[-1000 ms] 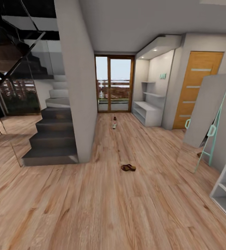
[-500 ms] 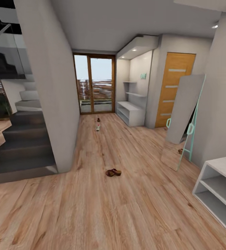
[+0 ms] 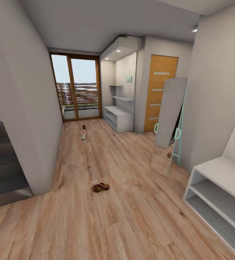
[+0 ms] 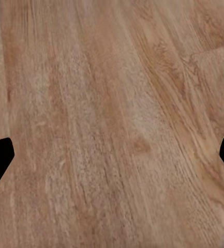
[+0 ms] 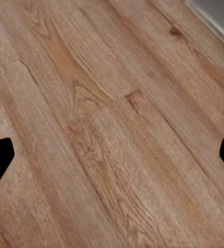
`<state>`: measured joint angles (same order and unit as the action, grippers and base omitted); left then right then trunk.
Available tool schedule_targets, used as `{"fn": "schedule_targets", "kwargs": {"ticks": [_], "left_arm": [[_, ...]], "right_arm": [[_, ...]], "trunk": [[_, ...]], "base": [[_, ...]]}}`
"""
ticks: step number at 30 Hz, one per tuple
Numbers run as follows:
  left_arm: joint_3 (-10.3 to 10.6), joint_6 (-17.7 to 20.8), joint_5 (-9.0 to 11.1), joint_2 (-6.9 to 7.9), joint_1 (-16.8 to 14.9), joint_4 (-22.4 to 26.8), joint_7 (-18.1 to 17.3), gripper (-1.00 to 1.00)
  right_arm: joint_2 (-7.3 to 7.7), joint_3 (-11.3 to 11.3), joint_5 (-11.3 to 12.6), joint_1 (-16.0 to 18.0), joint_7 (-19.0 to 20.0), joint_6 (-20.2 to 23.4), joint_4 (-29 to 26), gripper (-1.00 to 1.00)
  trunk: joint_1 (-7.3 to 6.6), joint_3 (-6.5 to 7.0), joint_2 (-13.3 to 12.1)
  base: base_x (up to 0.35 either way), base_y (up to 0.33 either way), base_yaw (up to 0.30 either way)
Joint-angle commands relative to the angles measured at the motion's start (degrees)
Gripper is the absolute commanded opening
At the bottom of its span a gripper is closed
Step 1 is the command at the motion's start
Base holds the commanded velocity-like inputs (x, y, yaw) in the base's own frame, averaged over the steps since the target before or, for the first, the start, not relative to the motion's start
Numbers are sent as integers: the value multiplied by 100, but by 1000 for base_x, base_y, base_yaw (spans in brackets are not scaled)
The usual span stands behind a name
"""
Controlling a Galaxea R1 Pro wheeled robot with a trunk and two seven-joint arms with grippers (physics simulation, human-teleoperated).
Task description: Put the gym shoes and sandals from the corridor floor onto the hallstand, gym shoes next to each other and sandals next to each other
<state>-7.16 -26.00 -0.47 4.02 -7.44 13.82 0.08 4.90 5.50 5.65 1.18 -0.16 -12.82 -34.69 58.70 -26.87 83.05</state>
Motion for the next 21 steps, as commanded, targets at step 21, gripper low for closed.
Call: {"fn": "schedule_targets", "kwargs": {"ticks": [21], "left_arm": [[-22, -19, 0, 2, -3, -3, 1, 100]], "right_arm": [[2, -31, 50, 5, 14, -27, -2, 100]], "trunk": [[3, -6, 3]], "base": [[330, -112, -35]]}}
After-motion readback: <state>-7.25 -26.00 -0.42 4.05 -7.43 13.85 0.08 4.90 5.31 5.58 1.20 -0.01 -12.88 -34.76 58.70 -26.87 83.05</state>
